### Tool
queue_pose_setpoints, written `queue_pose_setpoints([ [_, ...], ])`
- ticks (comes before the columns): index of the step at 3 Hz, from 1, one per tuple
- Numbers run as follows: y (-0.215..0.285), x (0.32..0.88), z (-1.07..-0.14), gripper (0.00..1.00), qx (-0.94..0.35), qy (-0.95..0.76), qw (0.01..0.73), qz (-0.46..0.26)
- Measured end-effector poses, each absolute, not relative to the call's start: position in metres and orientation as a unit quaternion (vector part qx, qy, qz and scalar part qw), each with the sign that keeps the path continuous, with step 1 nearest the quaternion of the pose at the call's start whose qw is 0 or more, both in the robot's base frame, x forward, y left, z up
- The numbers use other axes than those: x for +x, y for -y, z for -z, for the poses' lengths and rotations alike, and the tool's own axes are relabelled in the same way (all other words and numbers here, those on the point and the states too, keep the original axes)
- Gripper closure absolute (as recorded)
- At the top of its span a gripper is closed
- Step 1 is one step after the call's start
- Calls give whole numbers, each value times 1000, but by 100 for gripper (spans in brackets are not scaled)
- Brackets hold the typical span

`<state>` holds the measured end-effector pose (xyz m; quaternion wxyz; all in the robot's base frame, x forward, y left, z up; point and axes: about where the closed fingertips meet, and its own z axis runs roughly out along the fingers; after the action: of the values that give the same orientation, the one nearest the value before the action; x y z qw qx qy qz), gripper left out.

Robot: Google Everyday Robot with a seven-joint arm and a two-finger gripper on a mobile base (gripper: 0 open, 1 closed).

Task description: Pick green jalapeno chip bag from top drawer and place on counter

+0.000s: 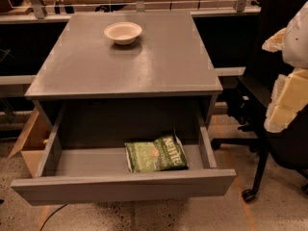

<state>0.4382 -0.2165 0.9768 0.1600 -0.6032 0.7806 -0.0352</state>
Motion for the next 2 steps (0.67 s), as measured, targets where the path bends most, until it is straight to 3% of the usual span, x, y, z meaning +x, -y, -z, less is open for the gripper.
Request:
queue_pose_setpoints([
  [2,209,435,-965,0,-604,-778,170,16],
])
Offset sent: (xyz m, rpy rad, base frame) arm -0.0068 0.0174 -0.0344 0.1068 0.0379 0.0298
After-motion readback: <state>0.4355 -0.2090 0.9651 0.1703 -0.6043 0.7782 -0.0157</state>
